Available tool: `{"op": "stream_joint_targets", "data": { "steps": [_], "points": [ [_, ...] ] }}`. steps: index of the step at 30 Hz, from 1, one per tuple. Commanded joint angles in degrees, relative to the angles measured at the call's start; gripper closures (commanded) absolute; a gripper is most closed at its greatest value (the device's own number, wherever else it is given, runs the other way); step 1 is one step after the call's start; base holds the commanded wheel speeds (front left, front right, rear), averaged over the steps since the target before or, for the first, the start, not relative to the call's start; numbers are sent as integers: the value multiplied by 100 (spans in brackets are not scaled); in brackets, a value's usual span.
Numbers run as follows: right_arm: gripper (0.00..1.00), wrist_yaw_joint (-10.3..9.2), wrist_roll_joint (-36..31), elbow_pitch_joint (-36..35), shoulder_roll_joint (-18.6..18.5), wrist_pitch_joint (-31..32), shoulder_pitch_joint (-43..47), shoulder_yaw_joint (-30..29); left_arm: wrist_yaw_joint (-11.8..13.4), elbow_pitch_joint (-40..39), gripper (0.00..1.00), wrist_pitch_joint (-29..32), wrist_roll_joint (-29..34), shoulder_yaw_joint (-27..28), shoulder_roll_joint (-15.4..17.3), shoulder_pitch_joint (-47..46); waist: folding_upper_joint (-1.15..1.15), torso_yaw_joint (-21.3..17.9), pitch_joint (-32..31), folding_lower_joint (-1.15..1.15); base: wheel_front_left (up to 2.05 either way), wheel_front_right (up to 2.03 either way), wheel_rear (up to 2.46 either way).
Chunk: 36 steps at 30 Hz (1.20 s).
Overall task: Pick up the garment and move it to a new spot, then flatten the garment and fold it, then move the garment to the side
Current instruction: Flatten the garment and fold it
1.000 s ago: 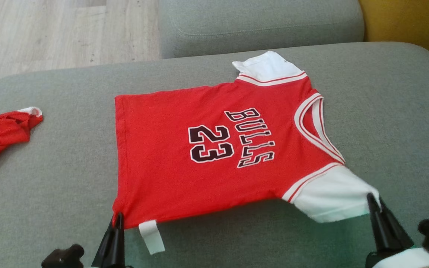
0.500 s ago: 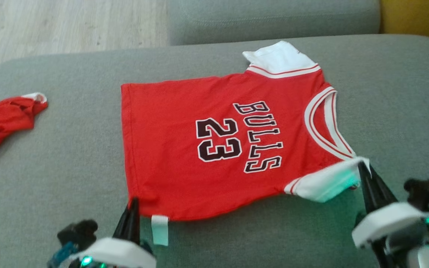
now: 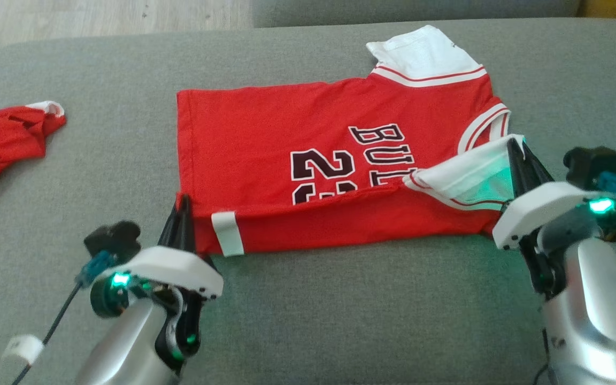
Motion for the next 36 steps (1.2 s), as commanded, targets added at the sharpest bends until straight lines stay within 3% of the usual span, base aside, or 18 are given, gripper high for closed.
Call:
{"op": "stream_joint_targets", "data": {
  "steps": [1,13,14,15,16,17,18,19,27,36],
  "points": [
    [100,42,-45,-98,-34,-46,-256,113,-26,-91,100,0,59,147,75,-298,0,12,34,-1,0,0,0],
    [100,42,-145,1257,-33,-366,-1078,10,-187,709,100,-14,394,-131,29,-1031,0,-13,247,-1,0,0,0],
    [76,42,-135,1346,-33,-408,-1141,16,-189,771,100,-17,414,-141,30,-1086,0,-21,267,-1,0,0,0],
    [61,42,-131,1434,-33,-450,-1201,26,-189,839,76,-20,438,-152,32,-1142,0,-27,283,-1,0,0,0],
    [25,42,-125,1519,-33,-500,-1263,38,-188,911,59,-29,453,-154,32,-1196,0,-32,300,-1,0,0,0],
    [0,42,-119,1599,-33,-563,-1325,49,-169,992,49,-39,477,-156,35,-1250,0,-38,314,-1,0,0,0],
    [0,42,-108,1676,-33,-626,-1380,64,-161,1064,13,-61,507,-165,38,-1300,0,-45,323,-1,0,0,0],
    [0,42,-82,1742,-33,-706,-1430,79,-150,1130,0,-87,509,-155,25,-1335,0,-50,330,-1,0,0,0],
    [0,42,-32,1951,-33,-1369,-1548,124,-84,1285,0,-412,499,-63,3,-1283,0,-51,259,-1,0,0,0],
    [0,42,-9,1398,-33,-1555,-694,-37,0,552,0,-412,451,-124,331,-371,0,-41,-148,-1,0,0,0]
  ]
}}
